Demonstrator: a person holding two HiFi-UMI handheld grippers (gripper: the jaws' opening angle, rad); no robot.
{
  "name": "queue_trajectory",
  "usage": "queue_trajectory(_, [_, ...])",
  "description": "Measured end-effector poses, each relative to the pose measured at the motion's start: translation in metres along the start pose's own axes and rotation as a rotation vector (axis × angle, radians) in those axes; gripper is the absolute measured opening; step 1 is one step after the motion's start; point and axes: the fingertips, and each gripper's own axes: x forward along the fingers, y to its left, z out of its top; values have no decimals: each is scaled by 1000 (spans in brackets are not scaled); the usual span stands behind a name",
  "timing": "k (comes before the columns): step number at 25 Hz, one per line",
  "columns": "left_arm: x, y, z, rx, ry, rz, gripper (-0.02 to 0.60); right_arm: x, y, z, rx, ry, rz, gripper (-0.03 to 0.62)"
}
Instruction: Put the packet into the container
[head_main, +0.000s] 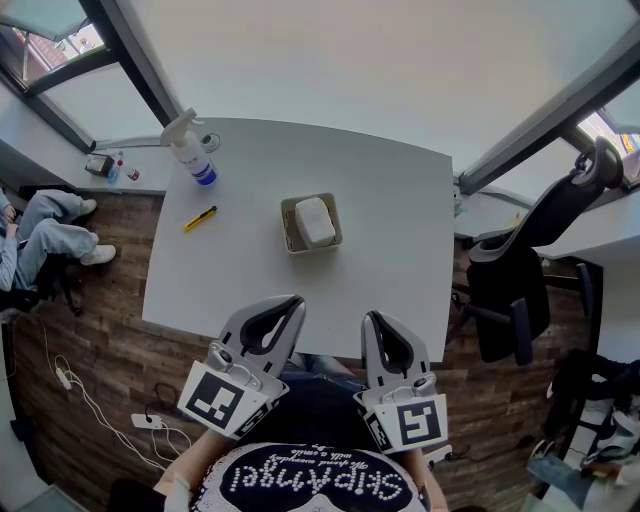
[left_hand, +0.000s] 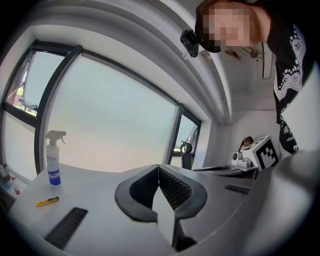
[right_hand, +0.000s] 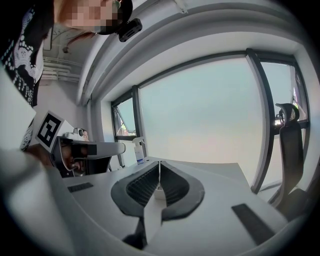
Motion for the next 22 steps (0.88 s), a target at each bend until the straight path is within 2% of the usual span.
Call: queue_trajectory(22, [-2,15,4,0,-9,42,8,-3,-4,15,-9,-24,-14,20])
